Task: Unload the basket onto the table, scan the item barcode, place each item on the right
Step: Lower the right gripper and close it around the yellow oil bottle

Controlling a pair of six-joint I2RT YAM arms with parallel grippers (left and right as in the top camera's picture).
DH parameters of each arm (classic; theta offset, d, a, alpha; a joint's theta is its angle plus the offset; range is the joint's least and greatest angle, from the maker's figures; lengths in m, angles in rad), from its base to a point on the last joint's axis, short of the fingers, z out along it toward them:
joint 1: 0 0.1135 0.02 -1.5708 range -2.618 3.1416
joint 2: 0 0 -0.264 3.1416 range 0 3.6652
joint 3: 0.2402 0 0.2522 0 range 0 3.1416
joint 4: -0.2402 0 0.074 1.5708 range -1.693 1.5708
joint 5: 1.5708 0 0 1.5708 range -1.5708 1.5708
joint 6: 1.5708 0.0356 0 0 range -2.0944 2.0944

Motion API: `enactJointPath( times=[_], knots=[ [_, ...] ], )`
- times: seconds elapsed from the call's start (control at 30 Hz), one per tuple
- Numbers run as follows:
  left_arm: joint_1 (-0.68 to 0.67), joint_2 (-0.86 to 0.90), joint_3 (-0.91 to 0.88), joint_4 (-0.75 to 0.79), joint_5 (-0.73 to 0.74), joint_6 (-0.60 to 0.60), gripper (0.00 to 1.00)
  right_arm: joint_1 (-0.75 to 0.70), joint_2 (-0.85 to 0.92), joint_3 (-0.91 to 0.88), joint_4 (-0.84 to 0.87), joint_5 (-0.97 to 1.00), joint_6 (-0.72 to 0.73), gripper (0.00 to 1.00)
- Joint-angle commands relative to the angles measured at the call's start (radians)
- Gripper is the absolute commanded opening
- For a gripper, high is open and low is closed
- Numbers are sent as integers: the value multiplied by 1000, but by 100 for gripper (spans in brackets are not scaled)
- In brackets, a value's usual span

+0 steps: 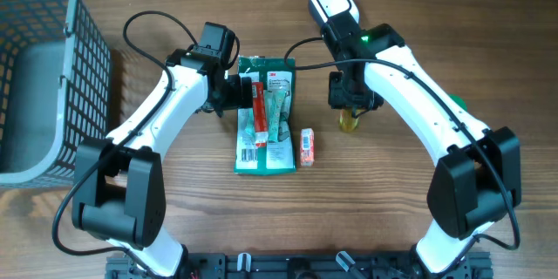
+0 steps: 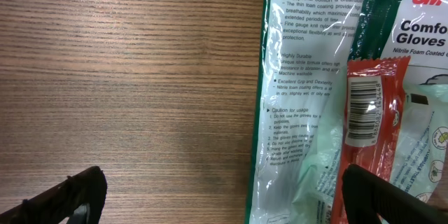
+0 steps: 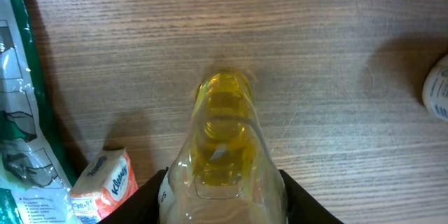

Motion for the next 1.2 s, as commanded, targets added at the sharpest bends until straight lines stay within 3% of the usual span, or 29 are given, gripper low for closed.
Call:
enactJointPath(
  times=[0.0,0.13,0.27,0.47,0.5,0.67,0.87,0.93,1.0,1.17],
  knots=[
    [-3,-16,-5,0,-6,-2,100,2,-19,-12,6,26,-21,44],
    [-3,-16,-5,0,-6,-2,100,2,-19,-12,1,28,-52,59],
    [-3,-16,-5,0,-6,-2,100,2,-19,-11,13,28,-70,82],
    [-3,-16,-5,0,-6,-2,100,0,-49,133,-71,20,-79,86],
    [-3,-16,-5,0,-6,-2,100,0,-71,140,-75,19,-62,99],
    [-3,-16,-5,0,-6,-2,100,-1,-93,124,-151,21,-19,100],
    [-3,-16,-5,0,-6,-2,100,0,-92,70,-99,21,-21,100],
    [-3,-16,-5,0,-6,-2,100,-1,-92,70,-98,21,-20,95],
    [-3,-16,-5,0,-6,-2,100,-4,-91,69,-98,21,2,84],
    [-3,-16,-5,0,-6,-2,100,-4,-90,48,-79,20,-20,82]
  ],
)
